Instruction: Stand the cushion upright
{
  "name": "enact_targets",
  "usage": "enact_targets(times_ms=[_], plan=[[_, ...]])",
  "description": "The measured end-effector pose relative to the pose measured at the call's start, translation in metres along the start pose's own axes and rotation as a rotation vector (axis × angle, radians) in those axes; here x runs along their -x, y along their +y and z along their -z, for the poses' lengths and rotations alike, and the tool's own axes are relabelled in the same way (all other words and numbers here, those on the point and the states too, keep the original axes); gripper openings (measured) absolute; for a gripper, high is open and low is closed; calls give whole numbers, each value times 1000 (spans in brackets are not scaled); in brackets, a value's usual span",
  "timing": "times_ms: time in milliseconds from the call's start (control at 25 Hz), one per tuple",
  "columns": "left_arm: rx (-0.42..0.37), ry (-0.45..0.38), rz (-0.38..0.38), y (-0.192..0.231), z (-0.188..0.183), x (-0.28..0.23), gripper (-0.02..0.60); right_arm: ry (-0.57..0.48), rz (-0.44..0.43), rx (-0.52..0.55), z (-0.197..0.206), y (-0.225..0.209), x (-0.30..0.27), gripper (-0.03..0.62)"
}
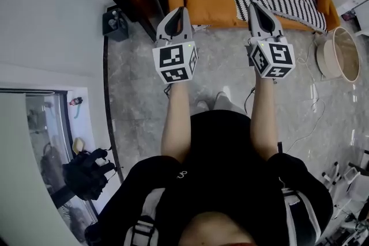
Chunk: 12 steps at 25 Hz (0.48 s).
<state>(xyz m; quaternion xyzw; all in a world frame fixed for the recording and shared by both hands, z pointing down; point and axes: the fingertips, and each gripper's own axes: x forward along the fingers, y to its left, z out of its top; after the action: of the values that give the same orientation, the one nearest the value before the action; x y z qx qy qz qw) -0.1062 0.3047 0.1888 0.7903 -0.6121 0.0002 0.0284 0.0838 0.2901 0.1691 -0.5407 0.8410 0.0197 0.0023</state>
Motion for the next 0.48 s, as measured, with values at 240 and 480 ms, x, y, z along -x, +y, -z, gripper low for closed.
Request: enact_targets(times_ms=[240, 480], plan=[[26, -9, 14, 1, 2, -6, 11, 14, 9, 30, -4, -2, -3, 11], [36, -38, 20, 5, -7, -13, 10, -7, 6, 62, -19, -3, -10, 12]])
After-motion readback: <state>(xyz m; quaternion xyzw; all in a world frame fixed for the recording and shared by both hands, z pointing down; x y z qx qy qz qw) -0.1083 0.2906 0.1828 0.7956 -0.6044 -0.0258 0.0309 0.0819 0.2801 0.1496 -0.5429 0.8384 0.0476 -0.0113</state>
